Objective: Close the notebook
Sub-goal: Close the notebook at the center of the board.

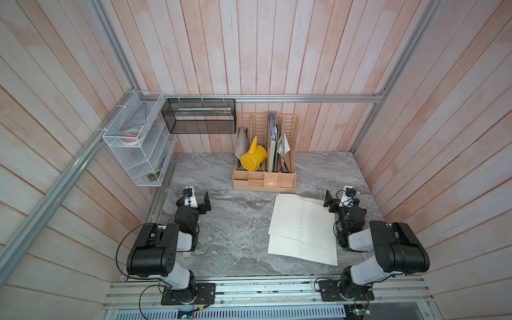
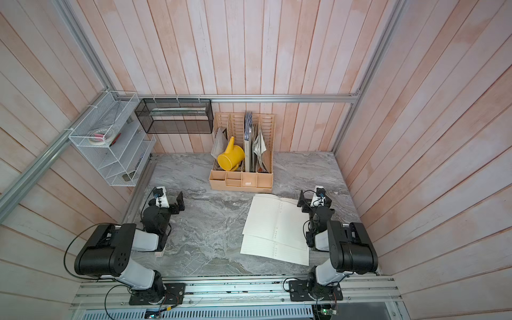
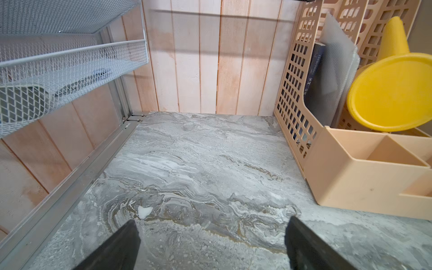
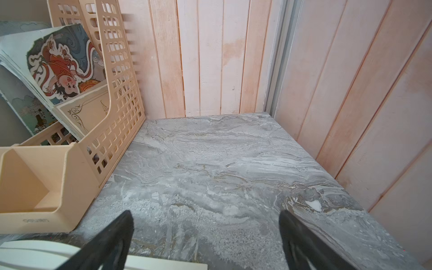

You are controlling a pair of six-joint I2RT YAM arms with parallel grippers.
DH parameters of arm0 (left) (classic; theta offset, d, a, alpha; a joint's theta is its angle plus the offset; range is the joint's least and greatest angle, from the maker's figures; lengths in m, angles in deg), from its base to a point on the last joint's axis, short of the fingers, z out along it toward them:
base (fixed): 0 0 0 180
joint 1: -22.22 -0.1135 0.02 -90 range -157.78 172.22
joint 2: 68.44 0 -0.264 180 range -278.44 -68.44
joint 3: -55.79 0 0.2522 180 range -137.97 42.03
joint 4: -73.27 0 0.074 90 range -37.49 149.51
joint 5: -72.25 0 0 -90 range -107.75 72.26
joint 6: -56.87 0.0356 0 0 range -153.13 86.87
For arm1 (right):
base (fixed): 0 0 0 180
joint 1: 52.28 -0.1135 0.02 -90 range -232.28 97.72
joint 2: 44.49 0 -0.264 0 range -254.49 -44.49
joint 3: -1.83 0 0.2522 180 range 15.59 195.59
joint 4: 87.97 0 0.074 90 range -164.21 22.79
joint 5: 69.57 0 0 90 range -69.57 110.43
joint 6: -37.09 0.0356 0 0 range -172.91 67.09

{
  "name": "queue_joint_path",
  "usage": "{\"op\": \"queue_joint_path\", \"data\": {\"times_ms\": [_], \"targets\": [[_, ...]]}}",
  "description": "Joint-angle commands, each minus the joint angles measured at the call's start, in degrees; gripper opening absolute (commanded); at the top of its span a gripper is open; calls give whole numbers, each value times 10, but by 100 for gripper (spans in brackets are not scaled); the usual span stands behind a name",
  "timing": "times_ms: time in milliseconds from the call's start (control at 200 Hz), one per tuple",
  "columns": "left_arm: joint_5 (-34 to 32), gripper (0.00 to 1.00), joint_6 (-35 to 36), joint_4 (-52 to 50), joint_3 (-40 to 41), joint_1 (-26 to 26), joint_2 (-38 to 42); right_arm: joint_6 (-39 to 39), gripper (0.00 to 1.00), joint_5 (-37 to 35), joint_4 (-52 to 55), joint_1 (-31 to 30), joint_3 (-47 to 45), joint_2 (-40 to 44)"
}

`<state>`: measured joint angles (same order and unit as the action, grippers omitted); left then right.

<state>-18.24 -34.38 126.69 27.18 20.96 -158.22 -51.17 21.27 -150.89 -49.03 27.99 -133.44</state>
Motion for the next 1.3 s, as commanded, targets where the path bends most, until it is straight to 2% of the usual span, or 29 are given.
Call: {"op": "queue_joint_path", "data": {"times_ms": [0, 485, 590, 690, 755, 830, 865, 985, 1090, 1150, 1295], "targets": [[-5, 100, 3, 1, -8, 2, 2, 7, 98, 16, -5, 4, -4, -7], [-3, 100, 3, 3, -7, 1, 3, 8, 98, 13, -14, 5, -8, -6], [-11, 100, 2, 0, -4, 1, 13, 13, 98, 1, -16, 5, -22, 26], [-35, 100, 1, -78, -16, 6, 83, 4, 98, -9, 75, -6, -3, 90], [-63, 100, -1, -159, -34, 17, 152, 14, 98, -56, 180, -21, 31, 145], [-85, 99, -28, -278, -71, 30, 231, 31, 98, -42, 295, -24, 79, 200], [-89, 98, -70, -337, -94, 34, 260, 45, 98, -39, 331, -25, 99, 218], [25, 95, -175, -520, -179, 45, 306, 118, 98, -19, 511, -28, 200, 264], [146, 90, -256, -659, -263, 63, 299, 178, 98, 28, 653, -40, 295, 272], [187, 89, -293, -725, -304, 87, 289, 201, 98, 34, 718, -57, 337, 269], [265, 87, -387, -779, -339, 171, 263, 248, 98, 57, 820, -108, 378, 260]]}}
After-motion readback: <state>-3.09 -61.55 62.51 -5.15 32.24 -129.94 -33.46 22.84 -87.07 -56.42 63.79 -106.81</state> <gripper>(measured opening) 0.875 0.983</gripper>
